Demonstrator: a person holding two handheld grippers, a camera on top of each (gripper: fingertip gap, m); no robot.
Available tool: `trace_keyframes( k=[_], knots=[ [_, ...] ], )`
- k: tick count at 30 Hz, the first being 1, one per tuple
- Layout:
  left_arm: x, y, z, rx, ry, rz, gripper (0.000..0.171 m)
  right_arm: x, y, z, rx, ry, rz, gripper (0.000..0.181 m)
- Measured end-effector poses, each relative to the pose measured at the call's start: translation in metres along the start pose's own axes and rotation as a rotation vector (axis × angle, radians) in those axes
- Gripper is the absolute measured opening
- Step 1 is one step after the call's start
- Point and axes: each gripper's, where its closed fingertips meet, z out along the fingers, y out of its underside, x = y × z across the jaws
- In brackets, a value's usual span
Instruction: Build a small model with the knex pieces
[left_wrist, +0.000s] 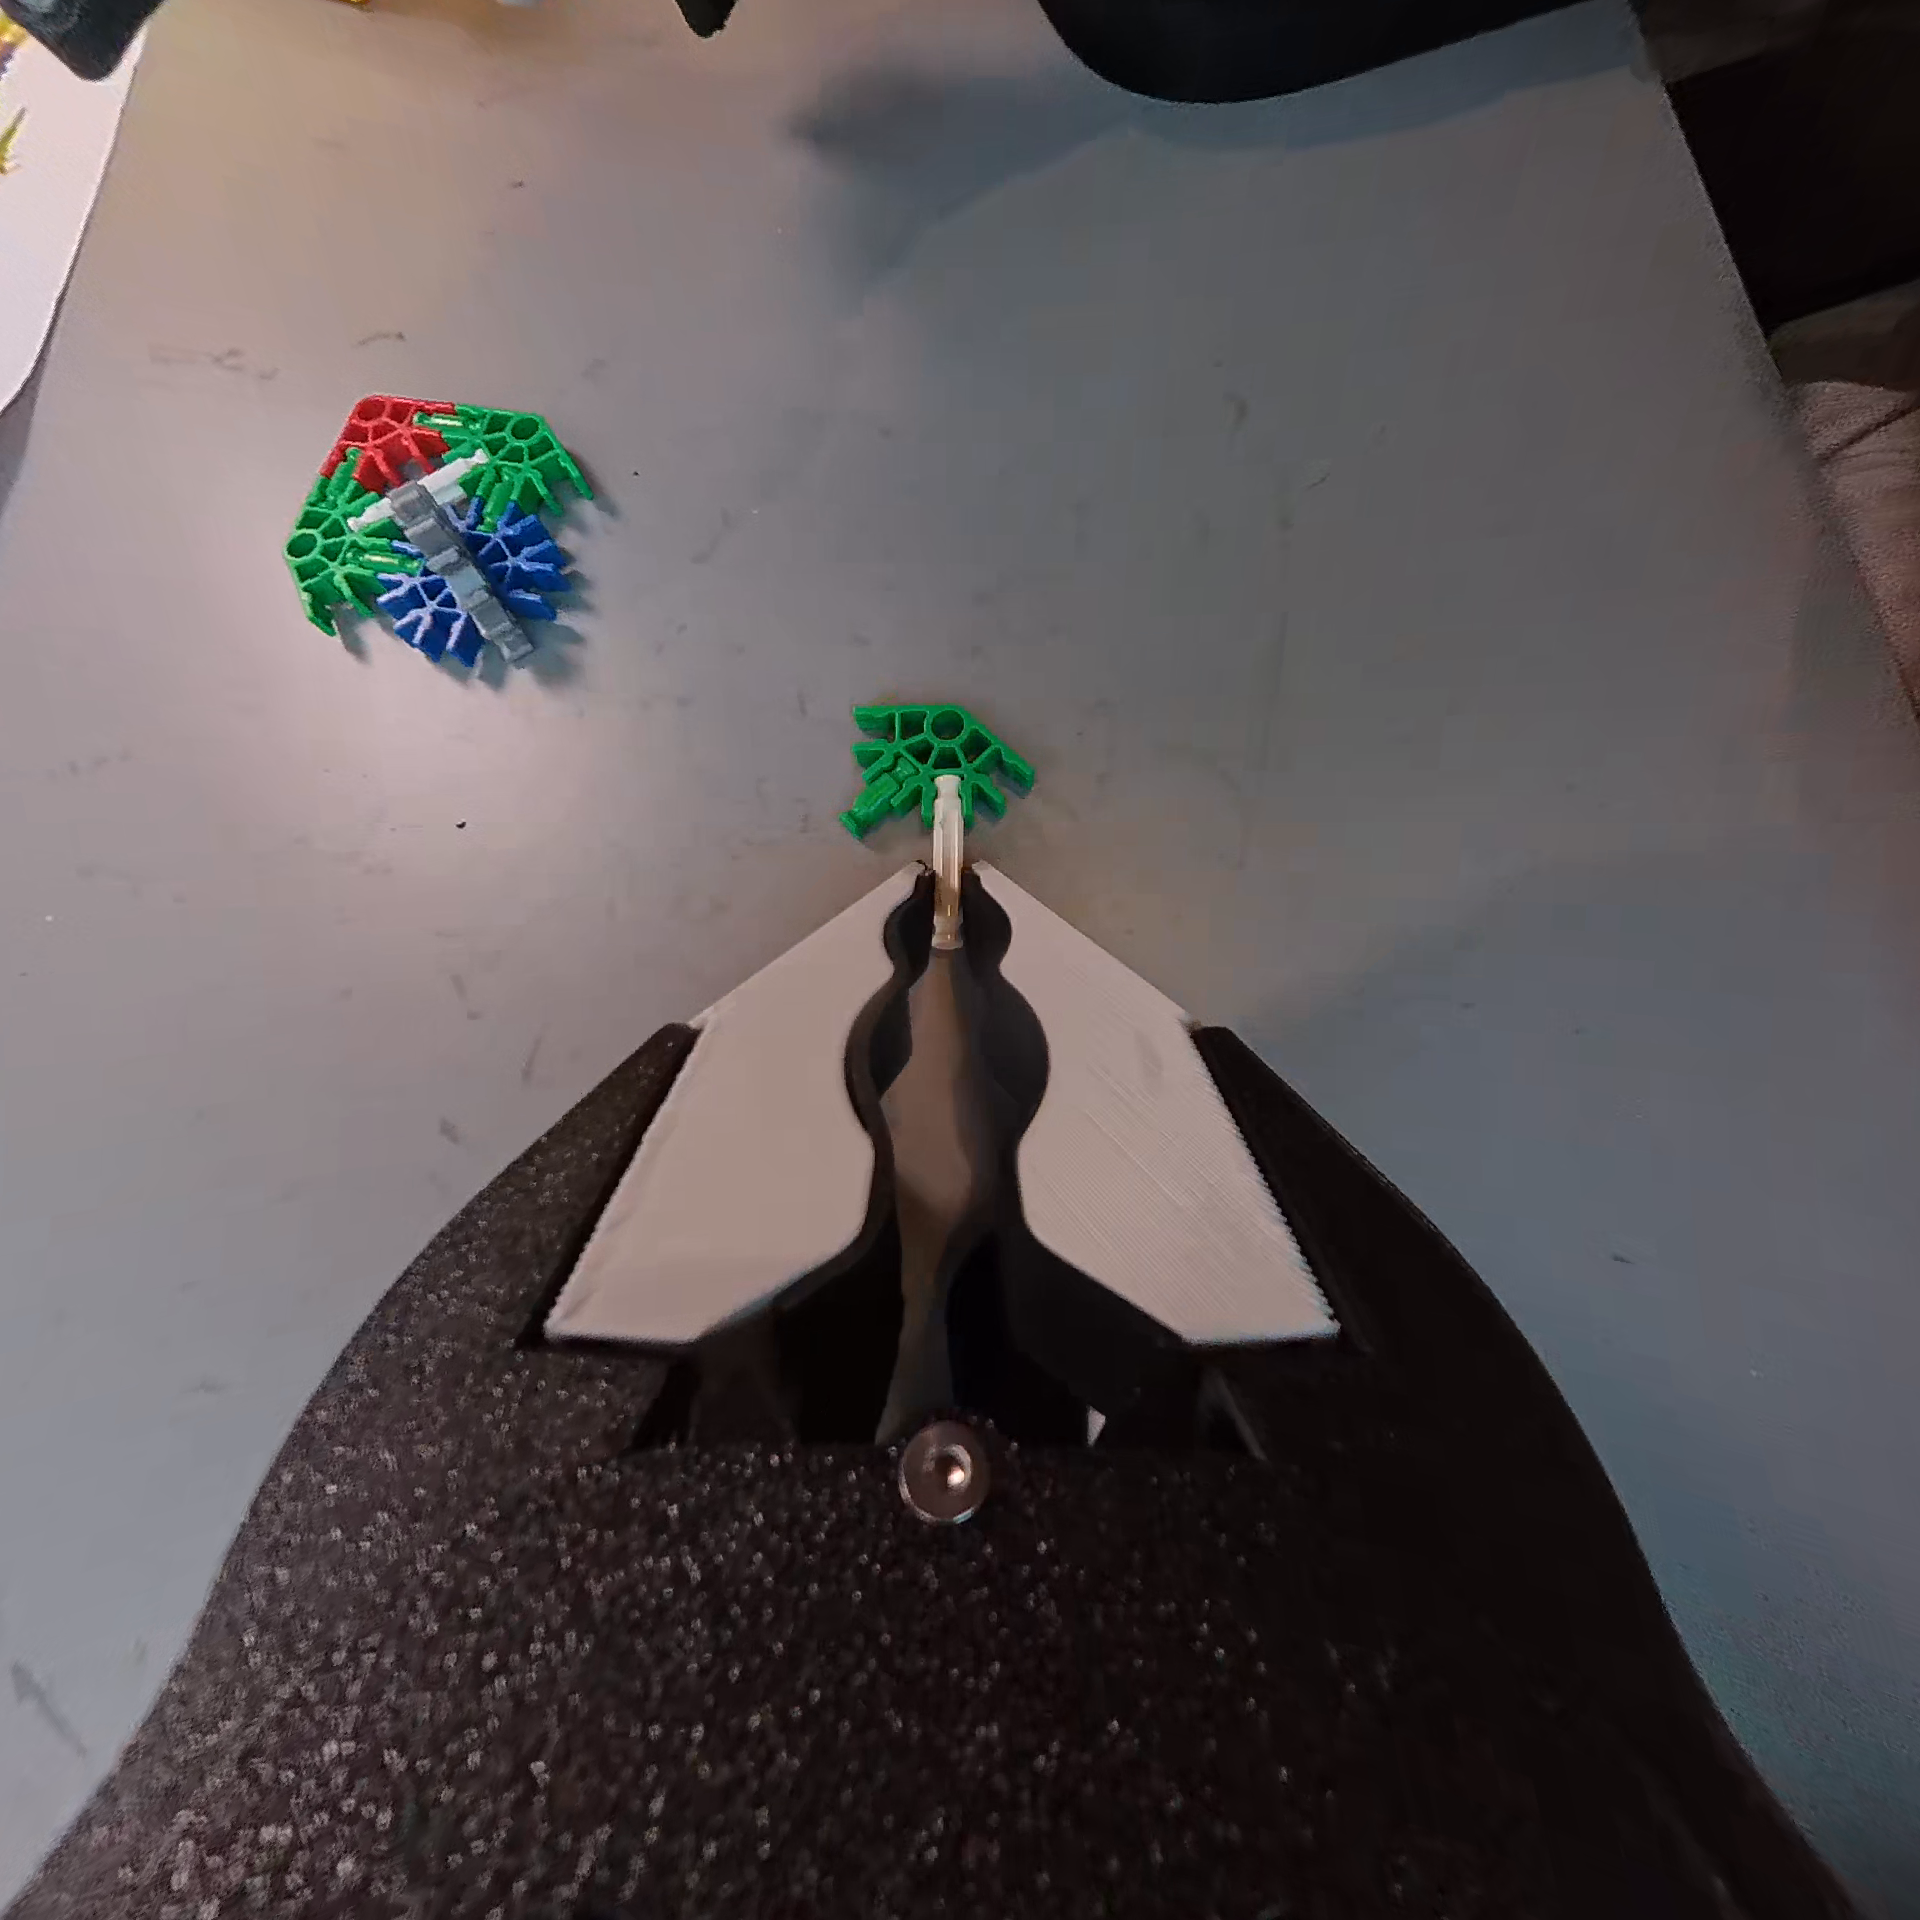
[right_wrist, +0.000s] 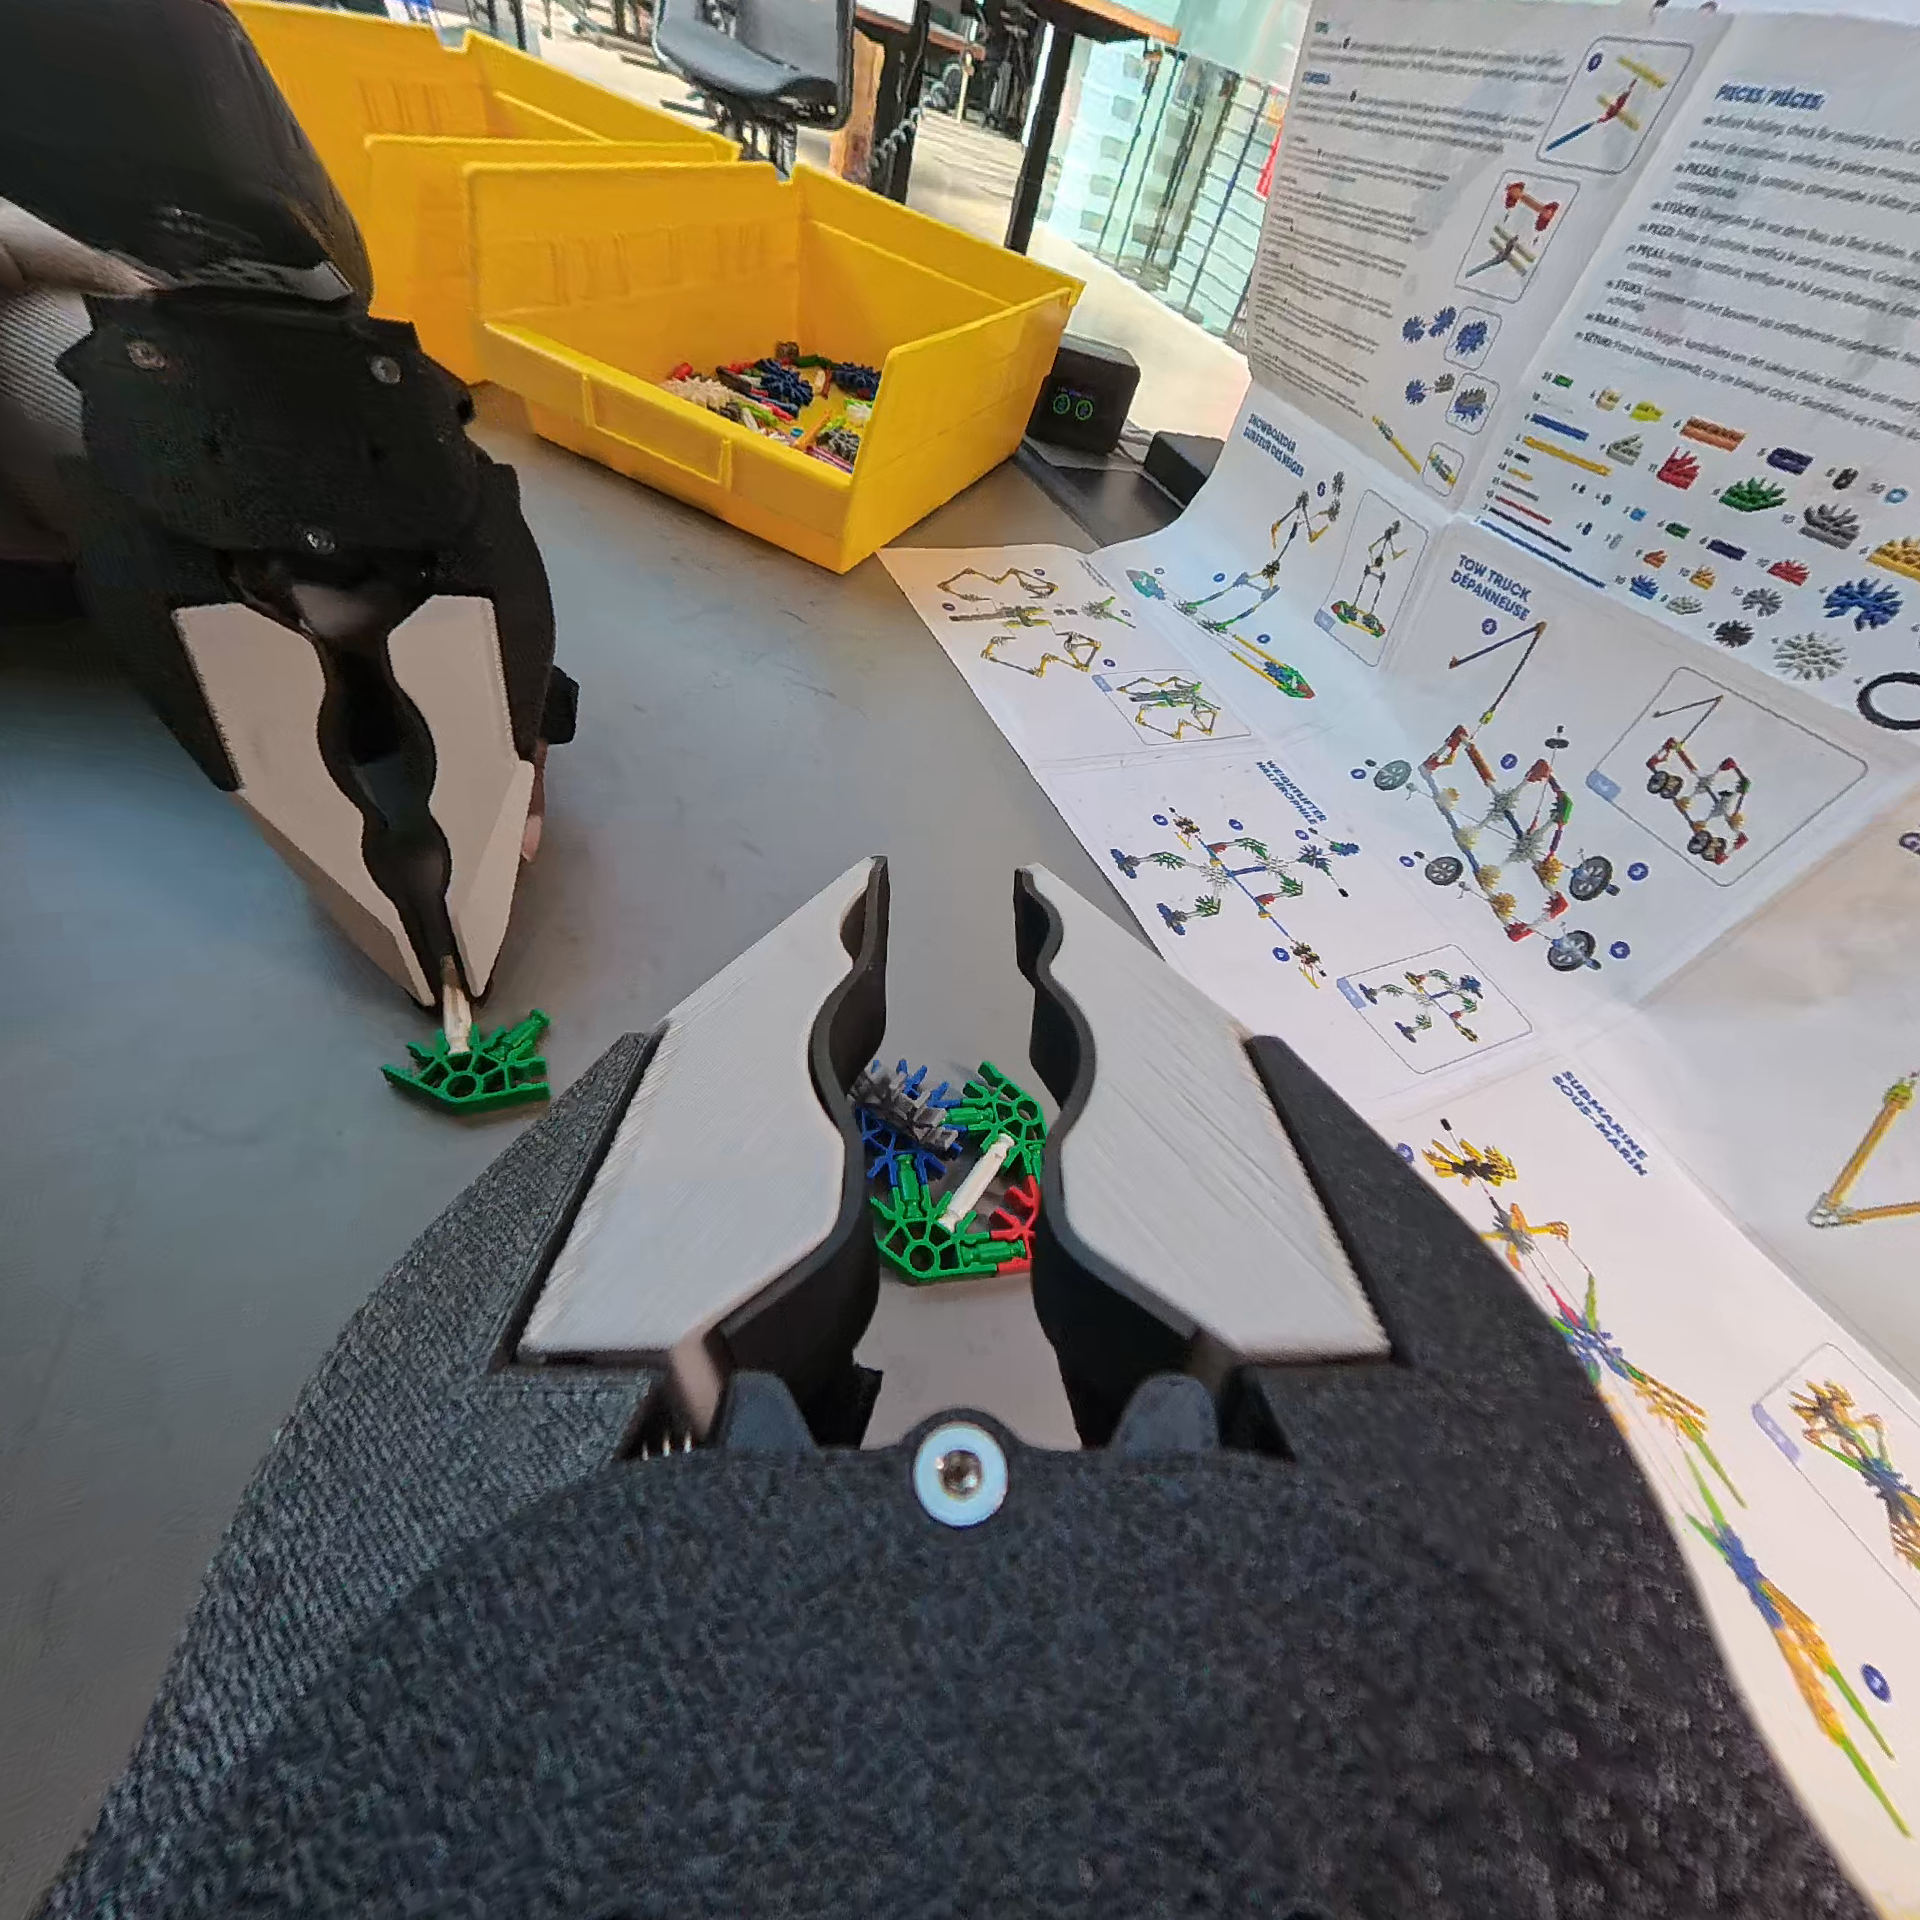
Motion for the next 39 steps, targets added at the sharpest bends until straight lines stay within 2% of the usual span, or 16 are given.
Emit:
trace_keyframes(
  k=[3, 7, 10, 12, 13, 15, 17, 19, 24, 28, 30, 35, 39],
  knots=[
    [-0.005, 0.001, -0.006, 0.034, -0.016, -0.057, 0.003, -0.009, -0.001, 0.003, 0.004, -0.029, -0.01, 0.022],
    [-0.018, -0.021, -0.03, 0.22, -0.033, -0.163, 0.003, -0.043, -0.007, 0.008, 0.042, -0.184, -0.001, 0.025],
    [-0.013, -0.038, -0.045, 0.355, 0.046, -0.224, 0.003, -0.08, -0.014, 0.01, 0.073, -0.396, 0.099, 0.047],
    [-0.006, -0.049, -0.053, 0.434, 0.122, -0.271, 0.003, -0.096, -0.019, 0.012, 0.085, -0.467, 0.126, 0.064],
    [-0.003, -0.053, -0.056, 0.461, 0.158, -0.285, 0.003, -0.103, -0.019, 0.013, 0.083, -0.485, 0.107, 0.065],
    [0.002, -0.06, -0.06, 0.507, 0.22, -0.316, 0.003, -0.114, -0.022, 0.012, 0.09, -0.506, 0.064, 0.057],
    [0.007, -0.063, -0.061, 0.53, 0.281, -0.359, 0.003, -0.122, -0.025, 0.01, 0.1, -0.526, 0.034, 0.038],
    [0.011, -0.066, -0.063, 0.551, 0.326, -0.389, 0.003, -0.123, -0.027, 0.011, 0.109, -0.499, -0.006, 0.026],
    [0.009, -0.071, -0.07, 0.614, 0.415, -0.491, 0.003, -0.119, -0.031, 0.009, 0.126, -0.47, -0.037, 0.013],
    [0.007, -0.072, -0.072, 0.632, 0.454, -0.533, 0.003, -0.119, -0.033, 0.008, 0.135, -0.477, -0.01, 0.01],
    [0.003, -0.071, -0.073, 0.642, 0.429, -0.544, 0.004, -0.116, -0.034, 0.009, 0.141, -0.479, 0.042, 0.006],
    [-0.017, -0.064, -0.072, 0.647, 0.314, -0.577, 0.009, -0.099, -0.029, 0.023, 0.089, -0.442, 0.3, 0.004],
    [-0.025, -0.061, -0.072, 0.641, 0.252, -0.581, 0.01, -0.092, -0.031, 0.029, 0.106, -0.45, 0.491, 0.005]
  ],
)
